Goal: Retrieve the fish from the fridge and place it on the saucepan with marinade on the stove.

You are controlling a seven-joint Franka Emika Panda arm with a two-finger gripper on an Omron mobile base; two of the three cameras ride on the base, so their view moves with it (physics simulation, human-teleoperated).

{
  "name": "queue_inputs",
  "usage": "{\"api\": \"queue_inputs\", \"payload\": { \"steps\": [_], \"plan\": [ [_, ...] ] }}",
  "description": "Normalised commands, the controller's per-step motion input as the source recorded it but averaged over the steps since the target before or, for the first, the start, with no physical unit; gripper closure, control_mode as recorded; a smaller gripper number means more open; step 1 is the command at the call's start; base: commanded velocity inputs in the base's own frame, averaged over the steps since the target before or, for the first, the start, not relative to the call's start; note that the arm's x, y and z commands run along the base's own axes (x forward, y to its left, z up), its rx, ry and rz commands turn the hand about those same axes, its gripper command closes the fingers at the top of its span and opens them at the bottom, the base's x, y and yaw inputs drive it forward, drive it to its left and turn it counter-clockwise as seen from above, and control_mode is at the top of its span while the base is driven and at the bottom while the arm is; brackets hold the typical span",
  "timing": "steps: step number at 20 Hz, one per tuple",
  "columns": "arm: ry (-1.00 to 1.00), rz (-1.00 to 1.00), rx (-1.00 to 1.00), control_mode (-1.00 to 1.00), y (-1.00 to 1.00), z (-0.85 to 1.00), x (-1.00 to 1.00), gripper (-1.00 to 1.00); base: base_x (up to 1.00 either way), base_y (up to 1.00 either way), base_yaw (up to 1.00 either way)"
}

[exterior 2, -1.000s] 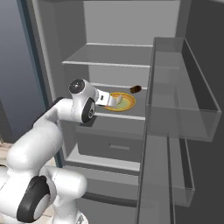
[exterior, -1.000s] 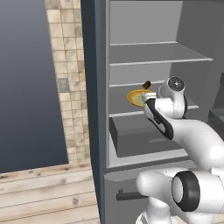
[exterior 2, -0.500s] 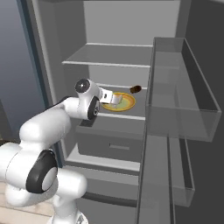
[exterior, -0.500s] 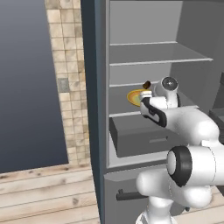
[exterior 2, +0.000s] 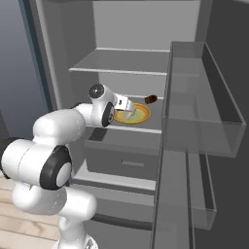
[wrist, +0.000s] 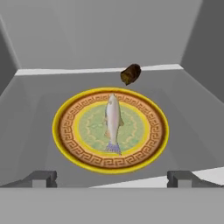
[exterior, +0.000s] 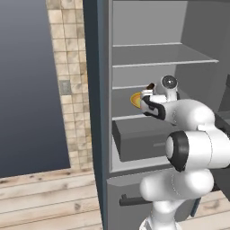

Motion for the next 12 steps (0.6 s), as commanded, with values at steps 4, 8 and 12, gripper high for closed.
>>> {"api": "queue_inputs", "payload": {
  "steps": [4, 8, 12],
  "plan": [
    [0.00, 0.00, 0.01, -1.00, -0.12, -0.13, 0.34, -1.00, 0.00, 0.00, 0.00],
    [0.00, 0.00, 0.01, -1.00, -0.12, -0.17, 0.32, -1.00, 0.00, 0.00, 0.00],
    [0.00, 0.00, 0.02, -1.00, -0.15, -0.26, 0.19, -1.00, 0.00, 0.00, 0.00]
  ]
}}
